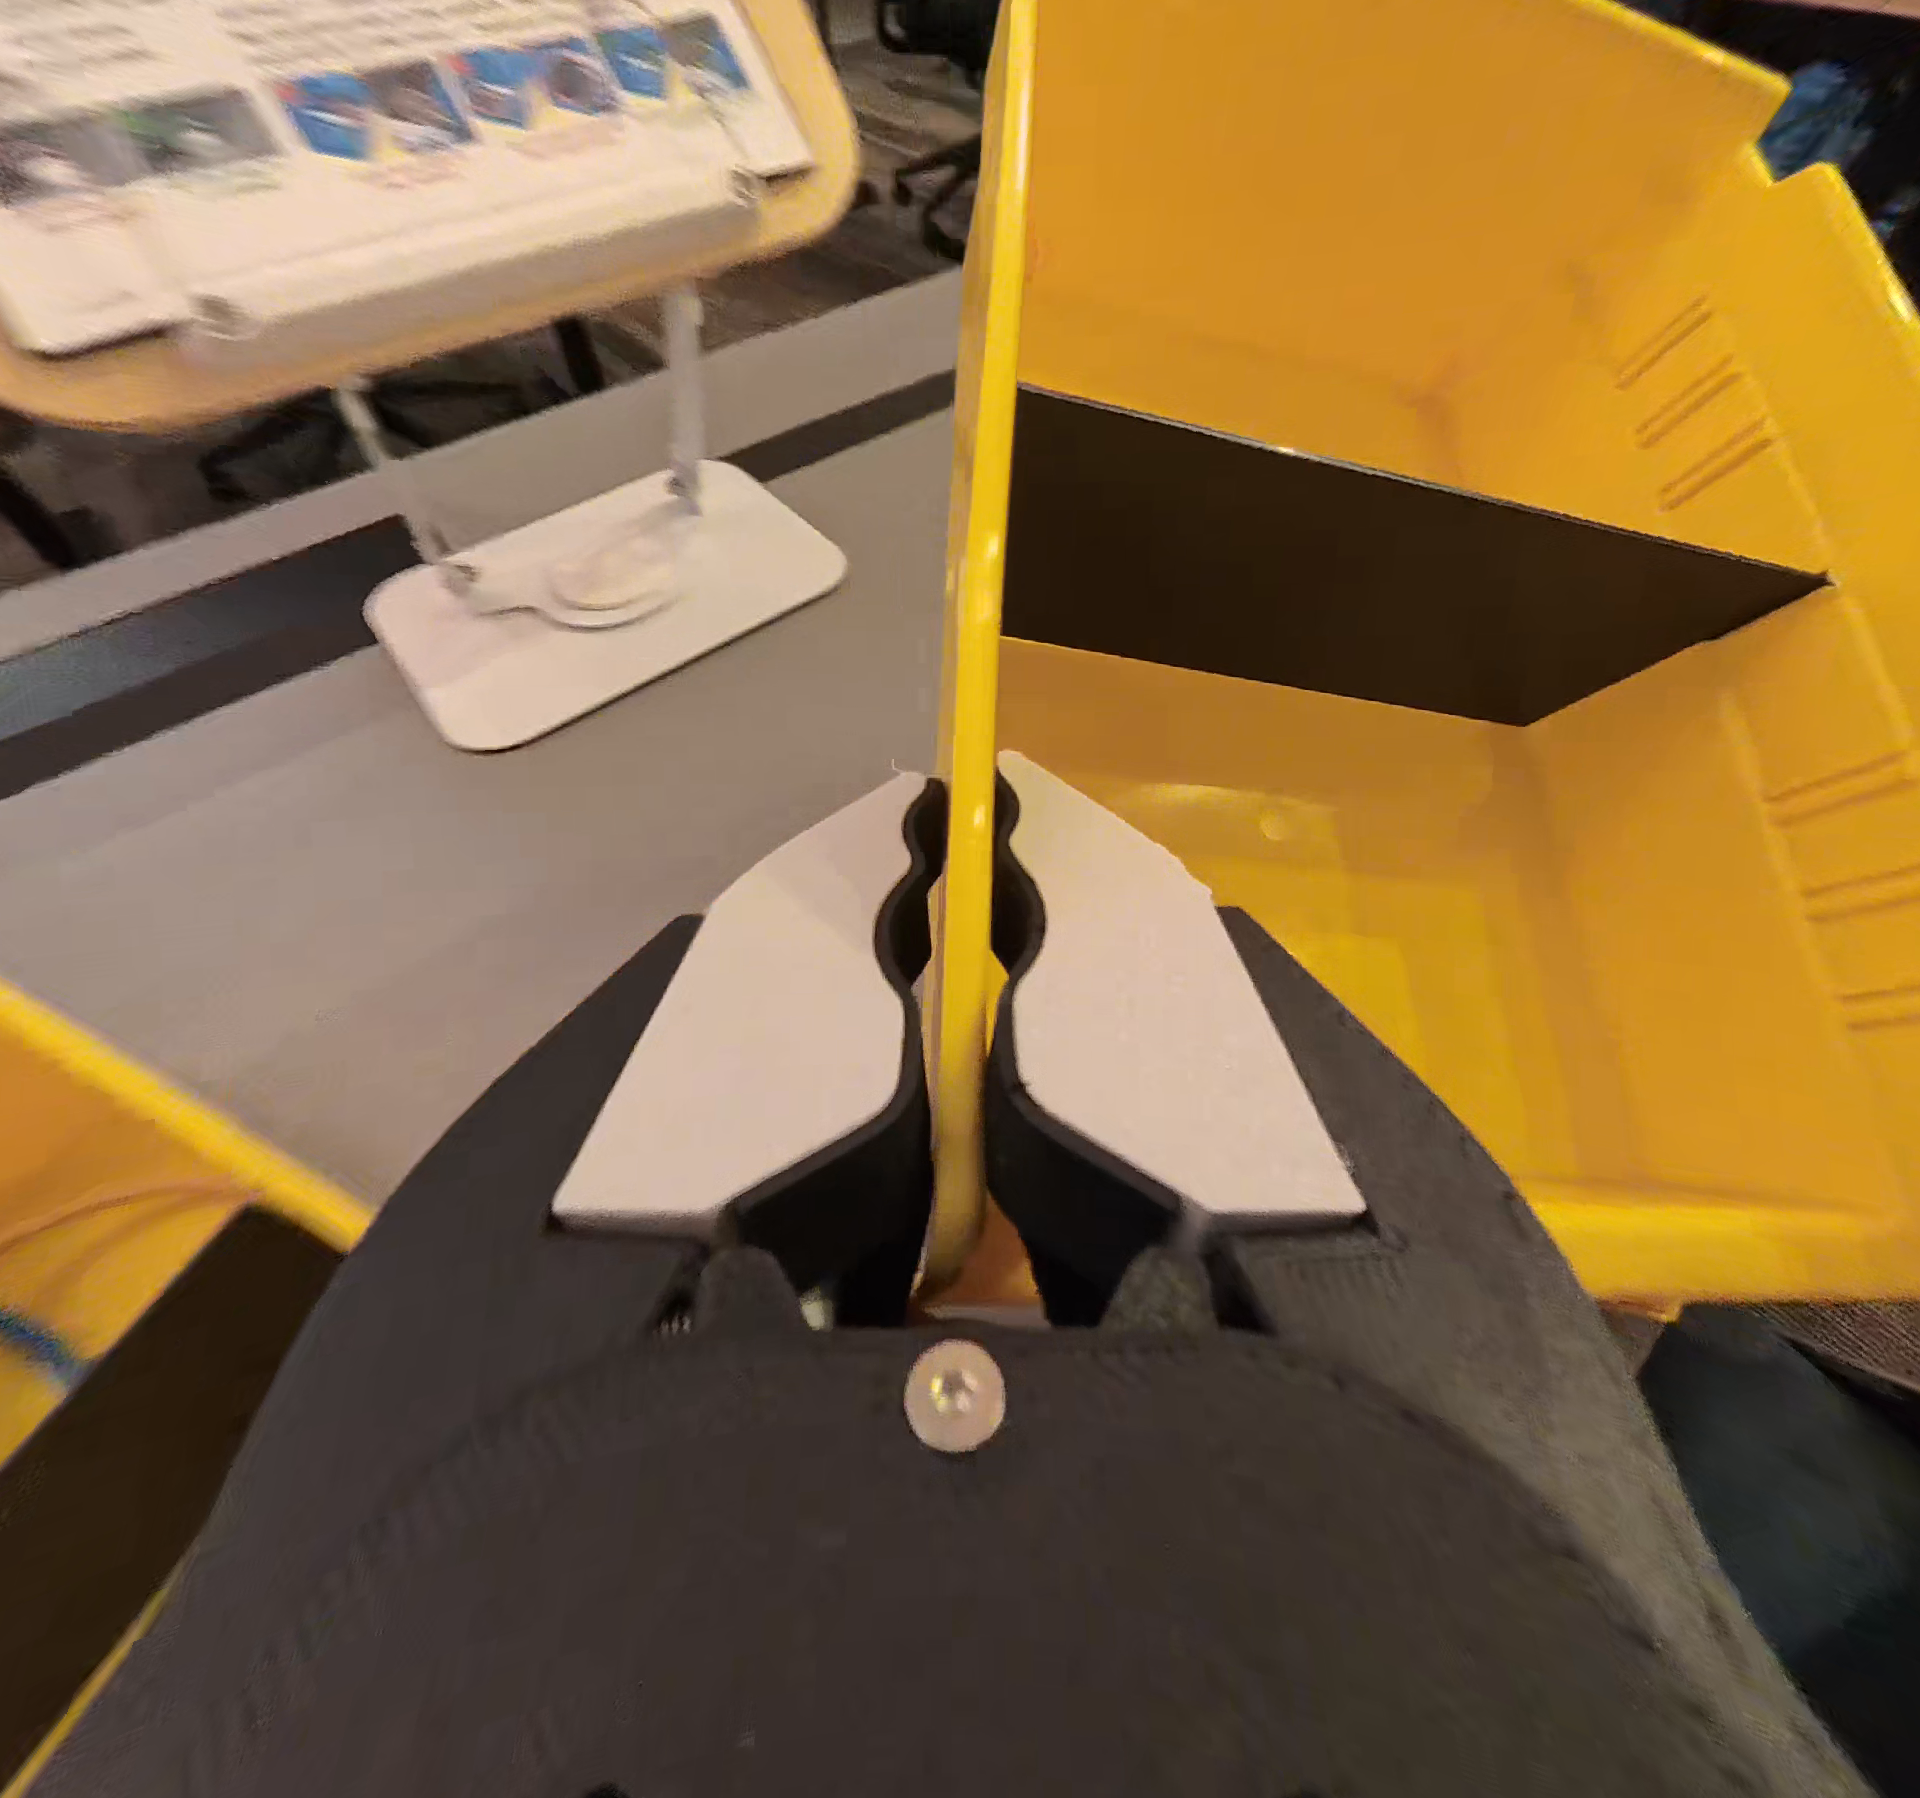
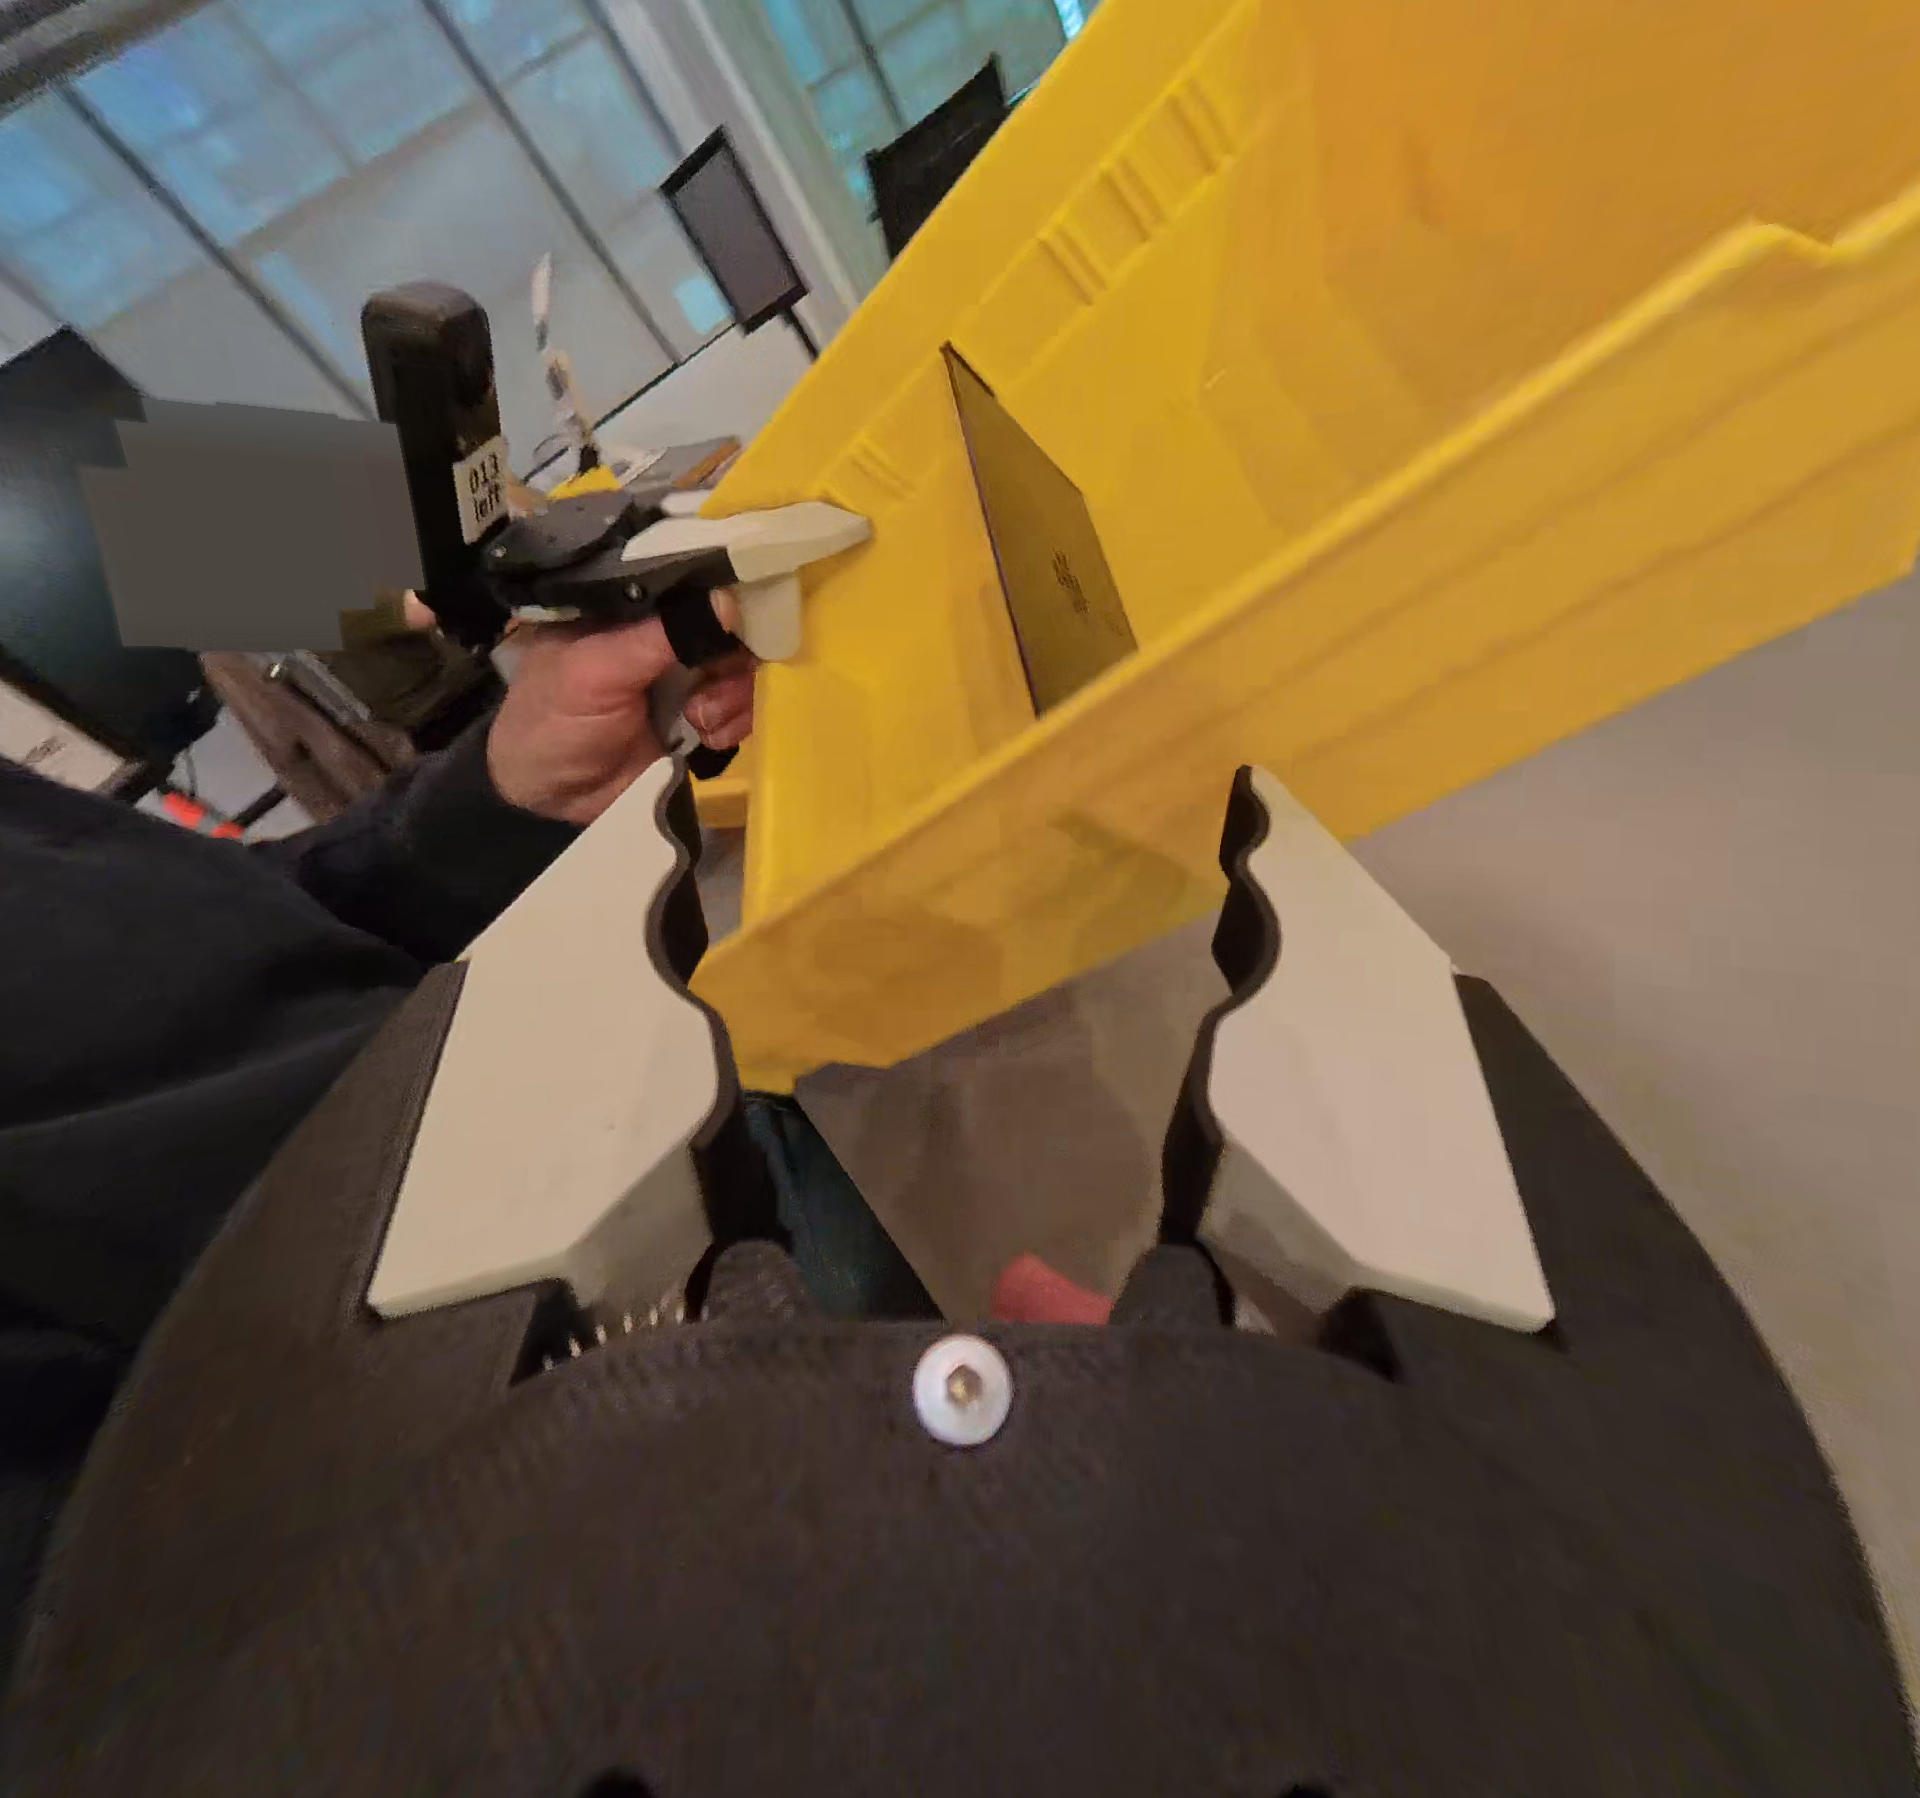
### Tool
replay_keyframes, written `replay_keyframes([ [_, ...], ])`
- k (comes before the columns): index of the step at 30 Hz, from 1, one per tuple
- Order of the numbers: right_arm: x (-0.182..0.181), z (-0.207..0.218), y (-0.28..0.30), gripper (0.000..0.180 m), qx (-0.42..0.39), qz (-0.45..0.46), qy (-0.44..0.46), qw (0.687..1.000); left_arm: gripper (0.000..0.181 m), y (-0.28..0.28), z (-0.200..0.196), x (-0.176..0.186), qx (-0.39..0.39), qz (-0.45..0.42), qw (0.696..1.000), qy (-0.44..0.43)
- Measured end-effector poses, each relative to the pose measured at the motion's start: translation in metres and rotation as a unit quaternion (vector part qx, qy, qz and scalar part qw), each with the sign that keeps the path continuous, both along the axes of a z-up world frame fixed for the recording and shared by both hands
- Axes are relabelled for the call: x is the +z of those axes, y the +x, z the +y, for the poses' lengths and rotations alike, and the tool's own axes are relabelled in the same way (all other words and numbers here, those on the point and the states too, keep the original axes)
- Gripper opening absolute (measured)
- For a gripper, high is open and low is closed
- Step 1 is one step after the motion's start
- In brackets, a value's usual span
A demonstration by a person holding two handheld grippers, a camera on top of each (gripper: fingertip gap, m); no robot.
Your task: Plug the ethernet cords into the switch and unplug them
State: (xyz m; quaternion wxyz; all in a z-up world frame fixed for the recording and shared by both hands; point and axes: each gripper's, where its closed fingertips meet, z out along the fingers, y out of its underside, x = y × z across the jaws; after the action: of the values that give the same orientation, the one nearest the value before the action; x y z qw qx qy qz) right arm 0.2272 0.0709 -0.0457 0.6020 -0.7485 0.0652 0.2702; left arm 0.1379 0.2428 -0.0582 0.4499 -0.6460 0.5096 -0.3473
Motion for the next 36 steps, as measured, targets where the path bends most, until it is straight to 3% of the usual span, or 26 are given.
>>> replay_keyframes([
  [7, -0.048, -0.018, 0.071, 0.083, -0.123, -0.042, -0.075, 0.989, 0.009, 0.060, -0.038, -0.059, -0.028, 0.017, 0.997, -0.072],
  [10, -0.058, -0.019, 0.097, 0.087, -0.144, -0.059, -0.106, 0.982, 0.030, 0.078, -0.068, -0.081, -0.068, 0.033, 0.990, -0.121],
  [14, -0.064, -0.026, 0.130, 0.078, -0.137, -0.039, -0.133, 0.981, 0.045, 0.094, -0.097, -0.106, -0.116, 0.059, 0.975, -0.180],
  [21, -0.087, -0.042, 0.202, 0.029, -0.154, -0.056, -0.191, 0.968, 0.076, 0.126, -0.149, -0.101, -0.186, 0.045, 0.958, -0.213],
  [23, -0.087, -0.047, 0.217, 0.039, -0.162, -0.100, -0.218, 0.957, 0.082, 0.131, -0.157, -0.101, -0.215, 0.061, 0.951, -0.212],
  [25, -0.078, -0.049, 0.221, 0.053, -0.173, -0.133, -0.226, 0.949, 0.070, 0.128, -0.152, -0.089, -0.221, 0.041, 0.955, -0.195],
  [30, -0.080, -0.058, 0.204, 0.078, -0.192, -0.264, -0.276, 0.904, 0.067, 0.076, -0.107, -0.029, -0.180, -0.004, 0.979, -0.091],
  [33, -0.099, -0.063, 0.198, 0.086, -0.199, -0.307, -0.311, 0.877, 0.067, 0.010, -0.048, -0.005, -0.075, 0.006, 0.997, 0.011],
  [36, -0.115, -0.065, 0.199, 0.070, -0.209, -0.316, -0.329, 0.865, 0.073, -0.081, 0.026, -0.003, 0.073, 0.067, 0.991, 0.090],
])
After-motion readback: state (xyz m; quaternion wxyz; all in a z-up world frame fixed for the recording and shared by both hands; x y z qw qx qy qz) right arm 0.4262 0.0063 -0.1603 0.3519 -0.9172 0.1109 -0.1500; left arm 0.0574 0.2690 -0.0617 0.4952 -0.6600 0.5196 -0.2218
